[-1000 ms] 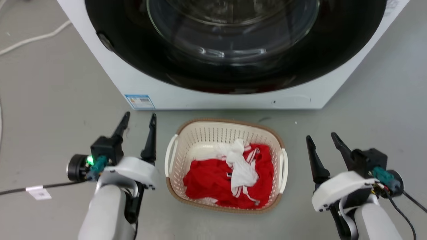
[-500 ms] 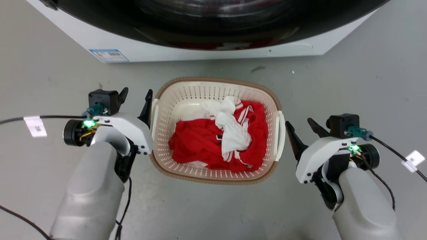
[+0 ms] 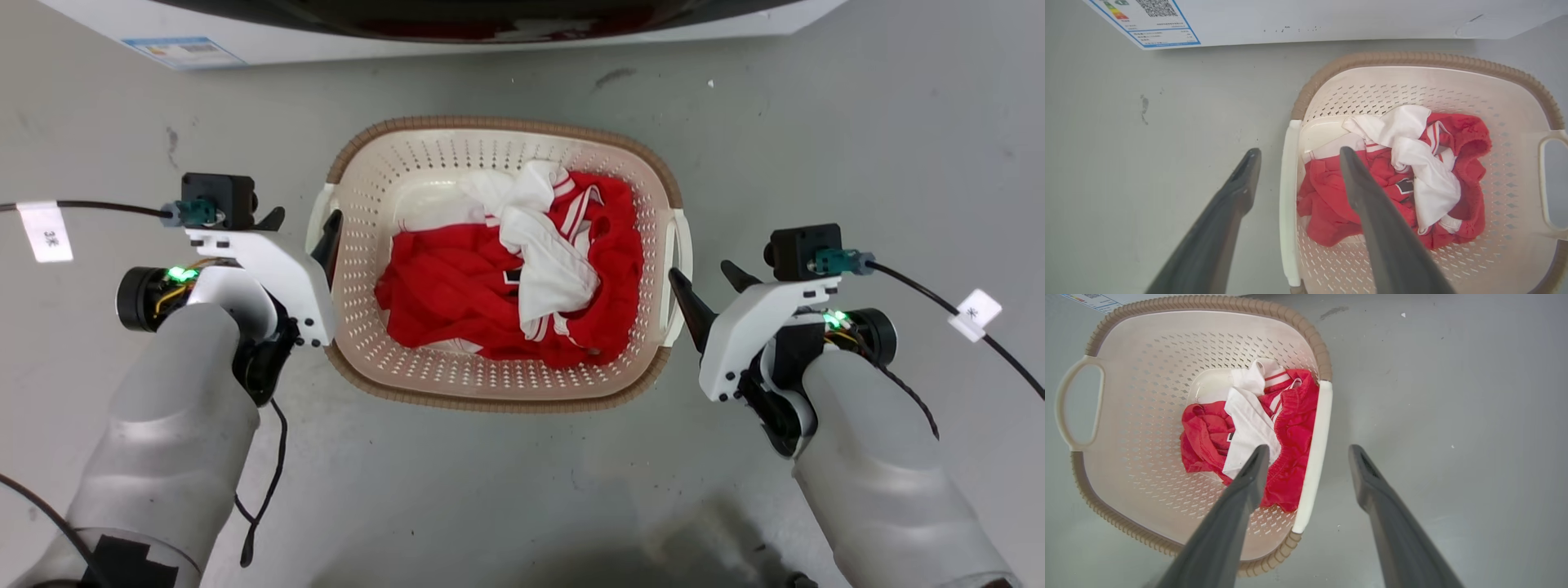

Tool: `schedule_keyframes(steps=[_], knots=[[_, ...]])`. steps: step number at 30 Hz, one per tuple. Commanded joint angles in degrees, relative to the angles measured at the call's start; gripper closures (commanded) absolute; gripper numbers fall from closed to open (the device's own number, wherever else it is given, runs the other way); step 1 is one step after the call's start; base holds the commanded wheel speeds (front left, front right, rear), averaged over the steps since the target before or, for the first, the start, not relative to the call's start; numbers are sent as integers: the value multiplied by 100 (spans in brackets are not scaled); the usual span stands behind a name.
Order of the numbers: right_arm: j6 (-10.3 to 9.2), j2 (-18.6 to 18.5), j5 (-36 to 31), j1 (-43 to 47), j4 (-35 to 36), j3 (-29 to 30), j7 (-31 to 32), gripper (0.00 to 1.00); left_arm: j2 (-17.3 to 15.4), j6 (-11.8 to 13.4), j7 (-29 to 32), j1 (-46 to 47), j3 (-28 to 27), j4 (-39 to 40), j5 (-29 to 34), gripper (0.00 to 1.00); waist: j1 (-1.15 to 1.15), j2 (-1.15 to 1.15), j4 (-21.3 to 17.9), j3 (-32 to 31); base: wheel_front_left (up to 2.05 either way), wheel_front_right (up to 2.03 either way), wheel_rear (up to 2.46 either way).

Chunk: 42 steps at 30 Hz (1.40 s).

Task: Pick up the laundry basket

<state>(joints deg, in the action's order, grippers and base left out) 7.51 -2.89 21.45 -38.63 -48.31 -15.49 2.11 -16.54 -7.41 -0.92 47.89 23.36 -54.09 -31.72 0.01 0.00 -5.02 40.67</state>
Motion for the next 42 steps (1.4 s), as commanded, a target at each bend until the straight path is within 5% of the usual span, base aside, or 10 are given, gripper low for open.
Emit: schedule_keyframes(steps=[1,19,20,21,22,42], knots=[[-4,4,128,-196,-144,-117,-6,0,-62,-12,77,132,107,-69,-119,0,-1,0,-28,172,0,0,0],[-4,2,1240,-1344,-1593,-1165,290,0,-57,-12,699,918,1069,-885,-959,0,-1,0,34,755,0,0,0],[-4,2,1316,-1384,-1635,-1206,291,12,-37,-12,733,942,1108,-904,-999,0,-1,0,41,767,0,0,0],[-4,2,1369,-1410,-1672,-1269,329,56,-32,-12,749,970,1169,-909,-1011,58,-1,0,53,776,0,0,0],[-4,3,1443,-1428,-1688,-1330,351,100,-22,-12,756,990,1210,-917,-1055,100,-1,0,64,785,0,0,0],[39,88,2424,-1401,-1893,-2338,671,100,278,-35,1474,741,2095,-829,-2120,100,-1,0,177,282,0,0,0]])
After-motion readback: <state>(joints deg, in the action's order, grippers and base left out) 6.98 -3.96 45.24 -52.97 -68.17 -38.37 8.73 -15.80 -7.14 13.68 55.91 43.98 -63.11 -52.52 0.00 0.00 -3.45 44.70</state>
